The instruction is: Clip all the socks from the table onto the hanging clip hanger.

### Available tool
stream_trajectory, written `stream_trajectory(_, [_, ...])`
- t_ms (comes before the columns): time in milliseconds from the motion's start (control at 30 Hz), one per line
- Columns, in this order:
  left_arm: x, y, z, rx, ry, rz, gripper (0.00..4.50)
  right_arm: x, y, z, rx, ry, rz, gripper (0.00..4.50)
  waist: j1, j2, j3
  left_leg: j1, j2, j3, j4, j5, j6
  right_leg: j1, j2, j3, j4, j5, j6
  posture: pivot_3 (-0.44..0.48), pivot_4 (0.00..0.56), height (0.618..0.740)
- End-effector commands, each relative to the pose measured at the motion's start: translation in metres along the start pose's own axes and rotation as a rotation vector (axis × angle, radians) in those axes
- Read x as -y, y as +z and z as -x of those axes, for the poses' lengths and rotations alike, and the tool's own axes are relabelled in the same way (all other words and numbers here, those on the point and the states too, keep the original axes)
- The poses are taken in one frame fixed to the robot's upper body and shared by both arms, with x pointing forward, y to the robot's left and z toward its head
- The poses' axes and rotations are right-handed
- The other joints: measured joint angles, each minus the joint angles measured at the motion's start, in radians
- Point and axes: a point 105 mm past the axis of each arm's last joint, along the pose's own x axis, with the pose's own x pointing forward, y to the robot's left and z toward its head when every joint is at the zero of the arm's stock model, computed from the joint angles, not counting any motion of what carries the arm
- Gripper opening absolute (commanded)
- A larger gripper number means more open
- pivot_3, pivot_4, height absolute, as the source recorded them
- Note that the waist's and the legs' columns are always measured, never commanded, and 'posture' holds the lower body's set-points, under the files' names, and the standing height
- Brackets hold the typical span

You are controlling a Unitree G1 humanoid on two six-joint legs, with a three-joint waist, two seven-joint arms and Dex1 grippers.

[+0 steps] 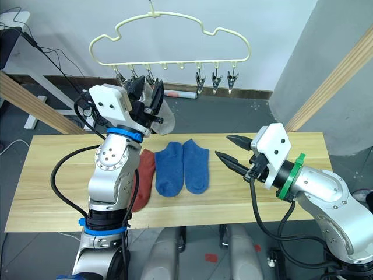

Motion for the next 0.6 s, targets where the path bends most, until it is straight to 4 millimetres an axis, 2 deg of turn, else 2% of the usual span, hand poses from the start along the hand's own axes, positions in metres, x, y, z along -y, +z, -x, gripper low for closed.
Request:
stream_trajectory(33, [-0.0001,0.0136,-0.0039,0.031,0.011,-0.005,2.26,-0.0025,0.0090,0.0042,0.031,0.000,0.037,2.23,0.000,0.000,0.000,0.000,0.000,0.000,0.000,0.000,0.000,0.000,0.000,0.000,0.000,0.000,0.000,-0.101,0.423,0.740])
stream_trajectory(267, [-0.0013,0.0191,-0.0113,0.000,0.018,-0.026,2.26,-0.0027,0.0089,0.0041,0.032,0.001,0.036,2.23,0.000,0.000,0.000,0.000,0.000,0.000,0.000,0.000,0.000,0.000,0.000,0.000,0.000,0.000,0.000,-0.101,0.423,0.740])
stream_trajectory(433, [-0.0020,0.0156,-0.0113,-0.024,0.019,-0.032,2.26,-0.0030,0.0086,0.0035,0.034,0.001,0.035,2.23,0.000,0.000,0.000,0.000,0.000,0.000,0.000,0.001,-0.001,0.000,0.000,0.000,0.000,0.000,0.000,-0.096,0.418,0.740])
stream_trajectory(600, [-0.0018,0.0171,-0.0112,-0.015,0.014,-0.040,1.20,-0.0026,0.0086,0.0034,0.034,-0.002,0.035,2.23,0.000,0.000,0.000,0.000,0.000,0.000,0.000,0.001,-0.002,0.000,0.000,0.000,0.000,0.000,0.000,-0.096,0.418,0.740])
